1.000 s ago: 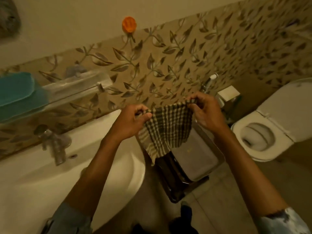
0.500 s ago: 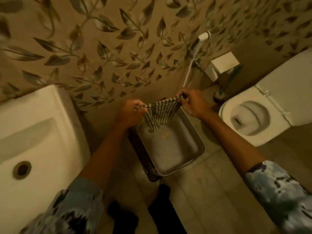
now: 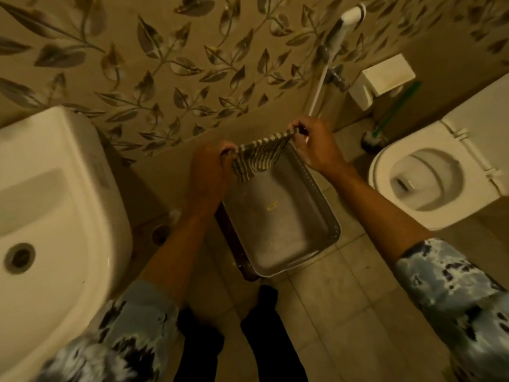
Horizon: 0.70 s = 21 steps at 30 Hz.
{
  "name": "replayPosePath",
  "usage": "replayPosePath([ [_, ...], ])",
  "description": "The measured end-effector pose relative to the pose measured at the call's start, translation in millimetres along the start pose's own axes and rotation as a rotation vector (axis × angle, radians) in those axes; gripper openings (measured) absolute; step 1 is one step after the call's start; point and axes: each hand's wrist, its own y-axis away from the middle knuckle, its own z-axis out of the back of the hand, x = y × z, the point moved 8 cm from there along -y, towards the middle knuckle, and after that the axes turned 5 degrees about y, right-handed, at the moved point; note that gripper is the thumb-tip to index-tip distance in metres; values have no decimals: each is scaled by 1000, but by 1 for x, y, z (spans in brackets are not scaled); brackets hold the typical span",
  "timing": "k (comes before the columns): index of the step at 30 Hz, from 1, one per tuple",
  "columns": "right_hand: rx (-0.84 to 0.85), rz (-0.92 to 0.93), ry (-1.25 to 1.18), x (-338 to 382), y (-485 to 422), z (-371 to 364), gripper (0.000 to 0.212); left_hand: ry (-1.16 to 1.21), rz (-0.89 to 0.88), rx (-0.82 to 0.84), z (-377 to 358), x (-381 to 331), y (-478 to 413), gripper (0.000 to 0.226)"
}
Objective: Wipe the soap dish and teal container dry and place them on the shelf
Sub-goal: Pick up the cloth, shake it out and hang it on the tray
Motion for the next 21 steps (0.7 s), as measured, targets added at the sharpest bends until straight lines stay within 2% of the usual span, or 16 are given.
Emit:
replayPosePath([
  [2, 9, -9, -1, -14, 23, -4, 14, -76, -12, 30, -18, 5, 21, 26],
  [4, 71, -45, 26, -36, 48, -15, 12, -13, 15, 91, -43, 12, 49, 25],
  [7, 270, -103, 119, -75, 91, -42, 10, 62, 110, 249, -93, 27, 91, 23],
  [12, 581, -83, 235, -115, 149, -81, 4, 73, 289, 506, -181, 62, 147, 23],
  [14, 686, -91, 239, -126, 164, -90, 5, 116, 462, 540, -203, 79, 164, 22],
  [17, 783, -104, 261, -138, 183, -102, 16, 270, 749, 492, -213, 92, 184, 18],
  [21, 789, -226, 375, -156, 194, -105, 16, 218, 783, 539, -214, 89, 186, 15],
])
